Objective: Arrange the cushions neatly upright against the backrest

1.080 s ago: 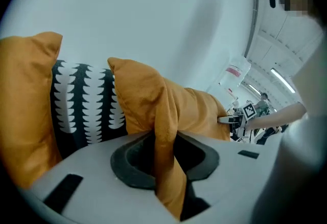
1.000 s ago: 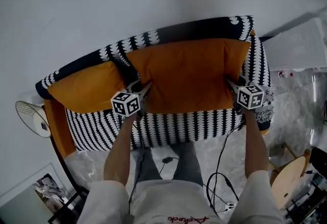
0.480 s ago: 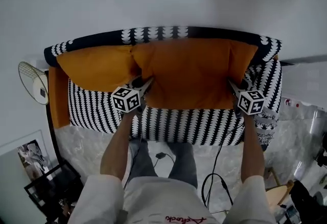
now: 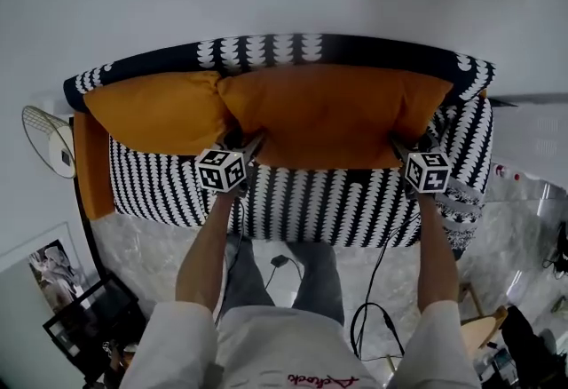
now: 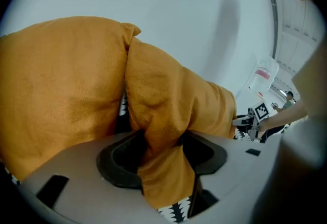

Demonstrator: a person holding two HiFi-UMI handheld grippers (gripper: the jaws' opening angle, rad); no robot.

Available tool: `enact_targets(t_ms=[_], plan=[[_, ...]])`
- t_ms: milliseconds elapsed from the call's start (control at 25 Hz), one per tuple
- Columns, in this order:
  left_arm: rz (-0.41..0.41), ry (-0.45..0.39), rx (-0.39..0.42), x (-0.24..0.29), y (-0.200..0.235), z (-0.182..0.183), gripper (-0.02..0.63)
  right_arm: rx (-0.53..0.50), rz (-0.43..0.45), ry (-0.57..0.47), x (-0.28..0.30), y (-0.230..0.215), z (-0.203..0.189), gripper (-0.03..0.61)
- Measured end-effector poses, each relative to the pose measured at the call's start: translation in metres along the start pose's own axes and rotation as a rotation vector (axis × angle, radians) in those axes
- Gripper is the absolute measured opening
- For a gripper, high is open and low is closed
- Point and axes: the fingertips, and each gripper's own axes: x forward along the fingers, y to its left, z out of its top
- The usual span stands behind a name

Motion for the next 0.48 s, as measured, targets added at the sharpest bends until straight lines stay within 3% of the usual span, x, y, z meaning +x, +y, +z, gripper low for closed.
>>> enact_targets(t_ms=[240, 320, 480], plan=[[0.057, -0.063, 0.005, -0.010, 0.002, -0.005, 0.296, 0.045, -0.027, -0.044, -0.012, -0.010, -0.013, 0.397], [0.087, -0.107, 0.007, -0.019, -0.001, -0.011, 0.345, 0.079, -0.029, -0.047, -0.022, -0.008, -0.024, 0.398], [0.109, -0.100, -0.040, -0.034, -0.010, -0.042, 0.345, 0.088, -0.030, -0.057, -0.037, 0.006, -0.041, 0.397]])
